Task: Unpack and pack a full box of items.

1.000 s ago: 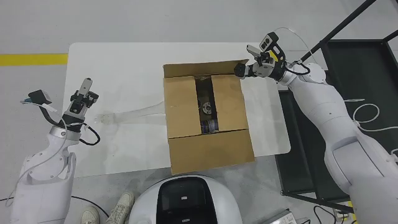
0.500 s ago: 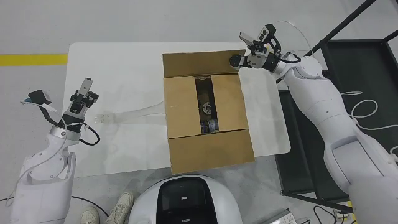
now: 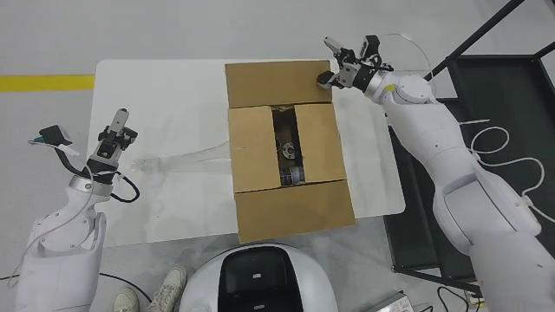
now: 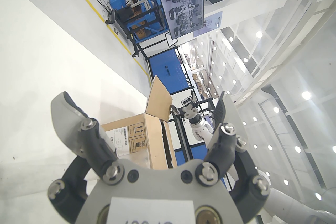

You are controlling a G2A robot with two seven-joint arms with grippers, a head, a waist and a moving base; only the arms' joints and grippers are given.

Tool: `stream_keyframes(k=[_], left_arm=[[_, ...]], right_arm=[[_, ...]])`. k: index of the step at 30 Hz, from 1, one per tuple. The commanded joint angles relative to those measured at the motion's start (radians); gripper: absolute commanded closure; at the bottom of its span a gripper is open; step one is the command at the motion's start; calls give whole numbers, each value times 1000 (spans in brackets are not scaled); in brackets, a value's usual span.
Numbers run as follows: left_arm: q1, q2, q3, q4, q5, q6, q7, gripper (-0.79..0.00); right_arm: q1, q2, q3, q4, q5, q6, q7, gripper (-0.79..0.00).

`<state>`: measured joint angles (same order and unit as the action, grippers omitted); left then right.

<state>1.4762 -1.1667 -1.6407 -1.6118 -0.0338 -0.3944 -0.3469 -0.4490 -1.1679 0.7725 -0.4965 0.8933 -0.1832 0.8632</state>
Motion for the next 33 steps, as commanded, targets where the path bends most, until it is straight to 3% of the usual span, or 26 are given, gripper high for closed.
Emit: stream_keyframes(k=[1,11,20,27,33], left_arm=[[0,0,0,0,0,0,0,-785],[0,0,0,0,0,0,0,-785],[0,0,0,0,0,0,0,-785],[0,0,0,0,0,0,0,-785],[0,0,0,0,0,0,0,-785]], right_arm=[[10,-15,-8,30,-4,6,-4,-785],[55,-86,-46,161,-72,17,-52,-785],[71,-118,-45,234,-113,19,-69,-785],[87,-115,10,250,-56,-54,32,-785],[85,-92,62,240,-14,-122,213,-785]])
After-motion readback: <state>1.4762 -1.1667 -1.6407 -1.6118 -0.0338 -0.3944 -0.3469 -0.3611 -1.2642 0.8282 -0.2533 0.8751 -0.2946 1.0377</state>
